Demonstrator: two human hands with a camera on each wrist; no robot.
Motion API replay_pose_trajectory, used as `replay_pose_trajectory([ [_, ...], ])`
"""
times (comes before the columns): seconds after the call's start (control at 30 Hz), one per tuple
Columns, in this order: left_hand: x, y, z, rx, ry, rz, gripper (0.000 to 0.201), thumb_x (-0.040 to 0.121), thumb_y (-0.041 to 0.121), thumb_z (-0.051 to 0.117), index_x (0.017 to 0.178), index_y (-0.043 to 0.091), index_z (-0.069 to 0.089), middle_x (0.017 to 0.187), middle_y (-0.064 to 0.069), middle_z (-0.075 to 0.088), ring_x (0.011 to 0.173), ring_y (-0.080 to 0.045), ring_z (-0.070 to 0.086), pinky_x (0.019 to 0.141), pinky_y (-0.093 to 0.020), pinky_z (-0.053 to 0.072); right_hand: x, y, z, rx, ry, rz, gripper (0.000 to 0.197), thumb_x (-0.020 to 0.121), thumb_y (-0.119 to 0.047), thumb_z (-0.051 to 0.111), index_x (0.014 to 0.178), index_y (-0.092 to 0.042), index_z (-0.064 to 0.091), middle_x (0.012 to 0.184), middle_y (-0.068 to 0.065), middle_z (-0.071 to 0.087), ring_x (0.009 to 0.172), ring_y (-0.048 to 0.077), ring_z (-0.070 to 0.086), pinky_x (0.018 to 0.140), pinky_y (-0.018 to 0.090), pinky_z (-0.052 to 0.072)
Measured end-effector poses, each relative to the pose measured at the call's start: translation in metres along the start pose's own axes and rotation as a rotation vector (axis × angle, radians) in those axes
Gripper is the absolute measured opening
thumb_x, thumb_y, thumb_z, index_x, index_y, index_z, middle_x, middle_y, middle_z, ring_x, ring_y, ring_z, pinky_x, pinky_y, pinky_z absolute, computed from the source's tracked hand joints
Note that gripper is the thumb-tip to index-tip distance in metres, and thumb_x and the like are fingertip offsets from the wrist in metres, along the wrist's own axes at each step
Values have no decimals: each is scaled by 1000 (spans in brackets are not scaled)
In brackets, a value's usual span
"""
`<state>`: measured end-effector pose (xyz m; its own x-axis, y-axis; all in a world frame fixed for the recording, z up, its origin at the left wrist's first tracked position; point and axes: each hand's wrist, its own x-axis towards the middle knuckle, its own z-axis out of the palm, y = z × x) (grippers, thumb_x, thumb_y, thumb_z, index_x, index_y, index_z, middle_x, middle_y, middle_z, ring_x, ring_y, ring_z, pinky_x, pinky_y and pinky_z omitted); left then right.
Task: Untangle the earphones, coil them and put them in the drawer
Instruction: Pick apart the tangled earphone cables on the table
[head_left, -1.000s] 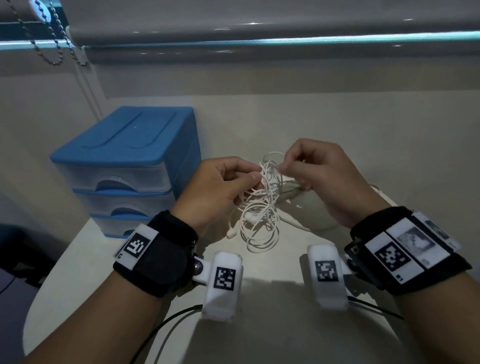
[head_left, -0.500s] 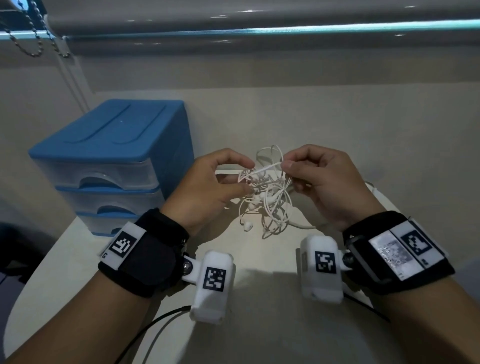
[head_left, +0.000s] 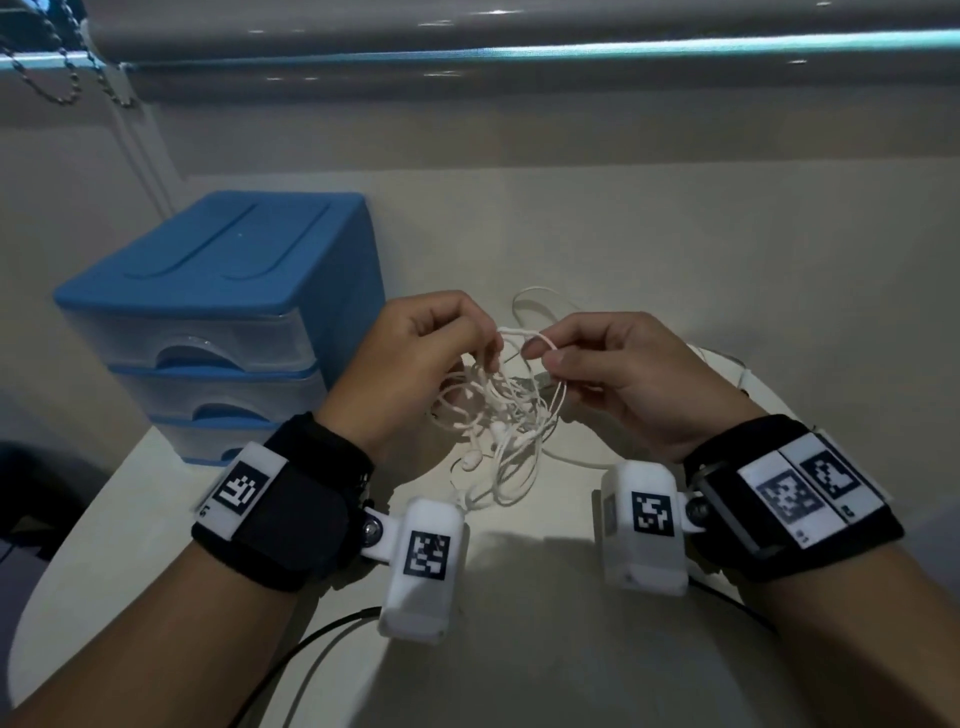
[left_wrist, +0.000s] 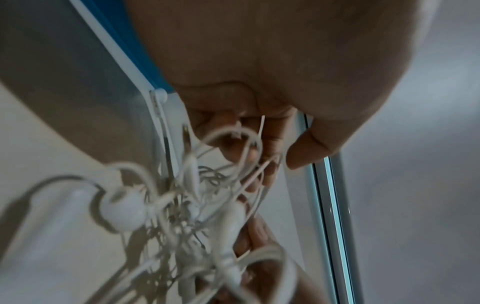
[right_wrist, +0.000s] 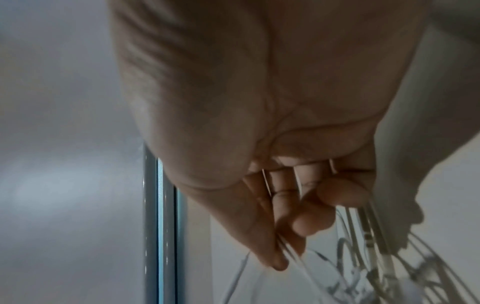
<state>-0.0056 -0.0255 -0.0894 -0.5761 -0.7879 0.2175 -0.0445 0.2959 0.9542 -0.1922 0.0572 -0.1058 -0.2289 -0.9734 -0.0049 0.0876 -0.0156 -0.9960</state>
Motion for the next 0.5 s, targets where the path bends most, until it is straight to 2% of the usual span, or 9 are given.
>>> replay_pose_trajectory([
  [0.07,0,-1,-1,112,29,10,17,94,14,65,87,1,72,60,3,62,53,-5,53,56,-19,42,0,0,0,62,11,-21,9,92,3,63,96,8,70,71,15,52,66,24,39,66,37,37],
  [0.1,0,-1,-2,164,27,15,13,94,19,68,91,8,74,67,-1,64,57,-4,55,61,-18,43,0,0,-1,88,4,-44,9,92,1,64,96,6,70,70,13,52,64,23,41,69,40,37],
  [0.17,0,-1,-3,235,-41,-28,14,90,36,74,103,28,75,94,-6,68,72,-4,64,68,-17,48,-1,-1,-1,119,-34,-94,15,92,-2,63,102,8,69,74,13,53,63,19,48,66,37,43],
  [0.2,-1,-1,-4,258,-110,-64,24,87,45,76,110,38,72,104,-3,68,82,-5,68,73,-19,51,-2,-1,0,131,-55,-112,19,92,-1,62,106,11,67,76,15,54,62,19,52,62,32,46],
  [0.27,-3,-2,-3,300,-232,-123,40,80,55,77,119,47,68,114,5,69,99,-17,72,89,-39,59,-1,-1,2,134,-72,-136,24,93,1,61,111,16,63,76,15,55,61,18,56,58,25,50],
  [0.33,-4,-3,-2,294,-263,-153,32,84,44,80,115,40,72,111,1,74,102,-40,69,91,-55,56,1,0,2,129,-31,-161,20,92,2,62,108,12,66,74,13,59,60,17,57,56,22,50],
  [0.4,-3,-3,-1,289,-204,-156,11,90,27,77,101,29,79,99,-6,77,95,-47,68,77,-47,55,4,-1,-1,154,47,-194,16,91,3,64,105,5,70,74,10,63,60,16,58,55,21,50],
  [0.43,-2,-5,-2,294,-176,-147,8,92,20,74,96,24,80,94,-6,77,89,-43,69,74,-39,53,5,-2,-2,178,84,-199,16,91,3,64,105,3,71,75,10,65,60,16,59,54,20,50],
  [0.5,0,-6,-2,263,-156,-136,11,94,12,69,94,15,80,81,-1,77,68,-19,68,67,-21,51,6,-4,-6,215,153,-173,17,92,5,62,107,4,71,80,12,65,61,17,60,52,22,48],
])
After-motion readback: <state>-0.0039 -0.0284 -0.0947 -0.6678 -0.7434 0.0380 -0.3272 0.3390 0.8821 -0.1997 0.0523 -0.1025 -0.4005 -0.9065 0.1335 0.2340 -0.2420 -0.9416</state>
